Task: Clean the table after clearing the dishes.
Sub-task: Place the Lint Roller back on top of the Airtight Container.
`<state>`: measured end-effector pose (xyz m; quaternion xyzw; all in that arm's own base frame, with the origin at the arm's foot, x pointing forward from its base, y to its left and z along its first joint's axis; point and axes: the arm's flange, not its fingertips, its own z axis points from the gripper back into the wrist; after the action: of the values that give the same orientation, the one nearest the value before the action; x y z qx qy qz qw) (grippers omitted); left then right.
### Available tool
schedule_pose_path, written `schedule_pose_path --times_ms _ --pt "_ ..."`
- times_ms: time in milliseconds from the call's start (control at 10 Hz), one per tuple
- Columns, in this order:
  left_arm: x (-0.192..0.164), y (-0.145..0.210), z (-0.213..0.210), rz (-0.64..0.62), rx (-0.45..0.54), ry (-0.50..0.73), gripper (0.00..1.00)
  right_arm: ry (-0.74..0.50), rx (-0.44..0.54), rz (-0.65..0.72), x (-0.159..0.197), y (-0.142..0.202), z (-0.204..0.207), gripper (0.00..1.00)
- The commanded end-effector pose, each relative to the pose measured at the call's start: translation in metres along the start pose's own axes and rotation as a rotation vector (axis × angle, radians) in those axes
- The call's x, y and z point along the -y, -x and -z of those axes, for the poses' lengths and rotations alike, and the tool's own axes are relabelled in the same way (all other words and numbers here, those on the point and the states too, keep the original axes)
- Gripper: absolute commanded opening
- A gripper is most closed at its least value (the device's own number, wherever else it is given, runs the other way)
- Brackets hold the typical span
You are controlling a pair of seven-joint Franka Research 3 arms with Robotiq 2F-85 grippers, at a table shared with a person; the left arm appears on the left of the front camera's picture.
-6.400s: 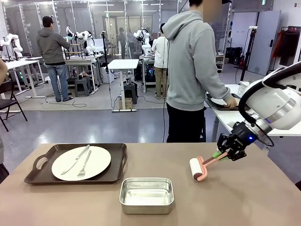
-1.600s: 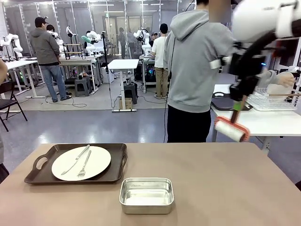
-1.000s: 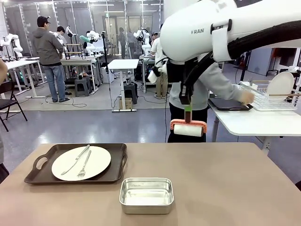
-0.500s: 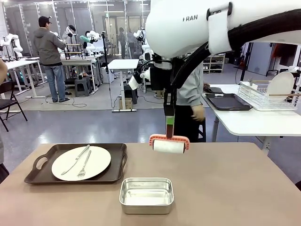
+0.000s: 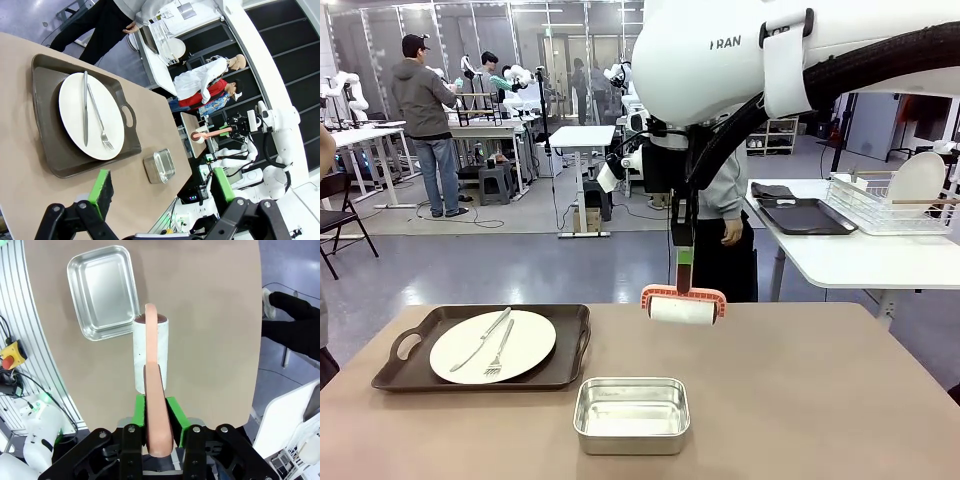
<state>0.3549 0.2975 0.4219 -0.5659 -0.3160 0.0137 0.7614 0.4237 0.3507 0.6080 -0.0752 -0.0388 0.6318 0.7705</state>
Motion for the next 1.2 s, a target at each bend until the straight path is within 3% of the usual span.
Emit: schedule_pose_path --times_ms 0,200,400,800,1100 --pt "0.002 0.002 -0.003 0.0 -0.002 0.004 1.0 -0.001 0.0 0.0 -0.002 0.001 -0.001 0.23" --pt "0.002 0.002 -0.003 0.0 -0.002 0.004 1.0 -0.085 -0.052 -0.147 0.0 -0.011 0.013 0.23" --pt "0.002 0.002 -0.003 0.0 -0.002 0.004 1.0 -0.138 0.027 -0.255 -0.012 -0.034 0.023 0.23" --pt "0.002 0.002 -0.003 0.0 -0.002 0.004 1.0 -0.217 0.012 -0.351 -0.016 -0.076 0.061 0.23" --pt "0.002 0.002 -0.003 0.0 -0.002 0.004 1.0 -0.248 0.002 -0.361 -0.02 -0.084 0.081 0.23"
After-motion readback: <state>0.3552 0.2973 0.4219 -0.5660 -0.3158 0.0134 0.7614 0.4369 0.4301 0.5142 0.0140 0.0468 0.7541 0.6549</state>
